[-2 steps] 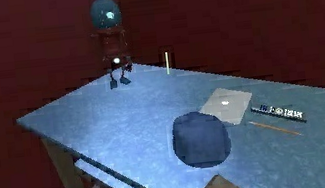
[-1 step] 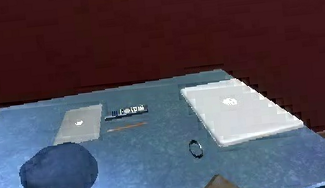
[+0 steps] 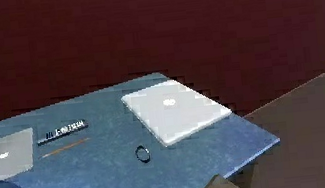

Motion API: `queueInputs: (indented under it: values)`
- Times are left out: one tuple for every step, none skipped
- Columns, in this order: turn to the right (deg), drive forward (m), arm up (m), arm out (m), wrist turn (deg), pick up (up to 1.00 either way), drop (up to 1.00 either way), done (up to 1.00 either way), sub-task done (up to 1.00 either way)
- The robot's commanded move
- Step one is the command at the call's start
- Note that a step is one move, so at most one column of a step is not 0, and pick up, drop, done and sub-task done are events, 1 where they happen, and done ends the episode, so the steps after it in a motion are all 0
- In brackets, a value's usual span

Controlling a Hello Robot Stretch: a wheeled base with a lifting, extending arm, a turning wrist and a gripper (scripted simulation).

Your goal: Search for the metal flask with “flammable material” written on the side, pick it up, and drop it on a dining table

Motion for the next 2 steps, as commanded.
queueInputs:
  values:
    - [36.0,0.00,0.00,0.00,0.0,0.00,0.00,0.00,0.00]
    - [0.0,0.20,0.00,0.00,0.0,0.00,0.00,0.00,0.00]
